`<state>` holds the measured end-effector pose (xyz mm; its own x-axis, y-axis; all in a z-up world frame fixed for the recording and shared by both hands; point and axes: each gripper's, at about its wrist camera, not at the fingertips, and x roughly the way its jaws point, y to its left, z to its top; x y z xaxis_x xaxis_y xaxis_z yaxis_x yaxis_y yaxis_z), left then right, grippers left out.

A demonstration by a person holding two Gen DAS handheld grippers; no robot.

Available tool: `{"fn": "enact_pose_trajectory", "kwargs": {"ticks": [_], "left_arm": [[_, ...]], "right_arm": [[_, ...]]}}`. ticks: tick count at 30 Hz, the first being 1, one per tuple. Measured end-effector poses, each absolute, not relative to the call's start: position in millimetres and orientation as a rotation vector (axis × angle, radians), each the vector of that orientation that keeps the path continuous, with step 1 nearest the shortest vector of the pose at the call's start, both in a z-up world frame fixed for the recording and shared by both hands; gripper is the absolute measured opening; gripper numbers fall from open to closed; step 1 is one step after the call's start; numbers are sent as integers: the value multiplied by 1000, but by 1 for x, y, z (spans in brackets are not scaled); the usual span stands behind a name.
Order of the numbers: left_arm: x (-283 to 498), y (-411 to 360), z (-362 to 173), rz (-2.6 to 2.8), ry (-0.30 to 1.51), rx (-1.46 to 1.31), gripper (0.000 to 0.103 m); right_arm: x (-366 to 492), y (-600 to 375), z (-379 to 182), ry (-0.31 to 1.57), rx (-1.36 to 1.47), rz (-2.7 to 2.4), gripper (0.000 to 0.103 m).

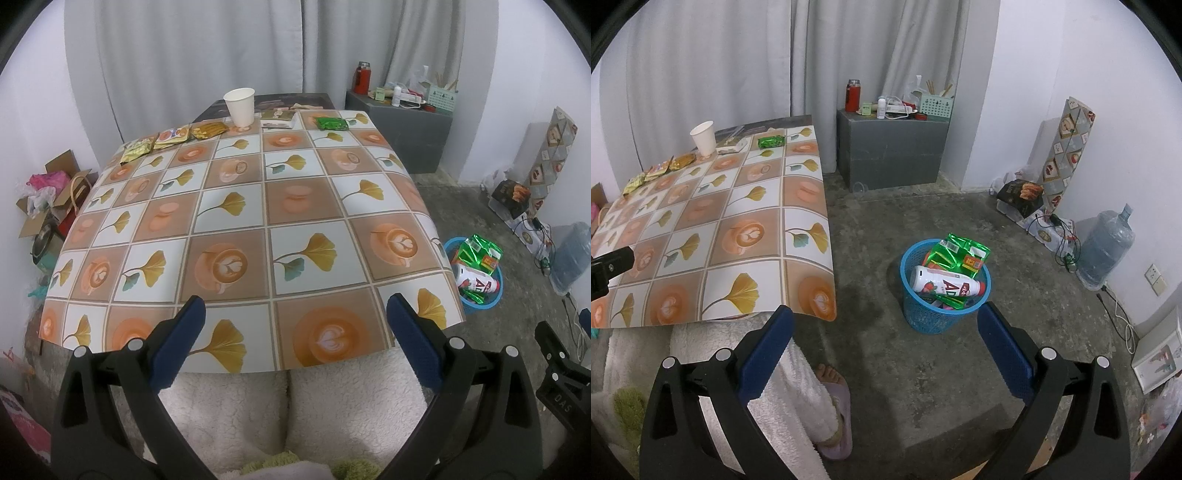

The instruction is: Collect trash

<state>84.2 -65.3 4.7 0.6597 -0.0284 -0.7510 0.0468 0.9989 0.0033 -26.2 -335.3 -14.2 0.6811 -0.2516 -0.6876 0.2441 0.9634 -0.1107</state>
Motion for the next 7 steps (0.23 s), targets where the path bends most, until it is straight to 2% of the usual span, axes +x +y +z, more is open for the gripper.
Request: {"fn": "enact_pose_trajectory", "kwargs": {"ticks": [7], "left_arm": [[83, -64, 5, -42, 857, 15, 94]], "right_arm": [[-27, -335, -14, 773, -9, -279, 97]]}}
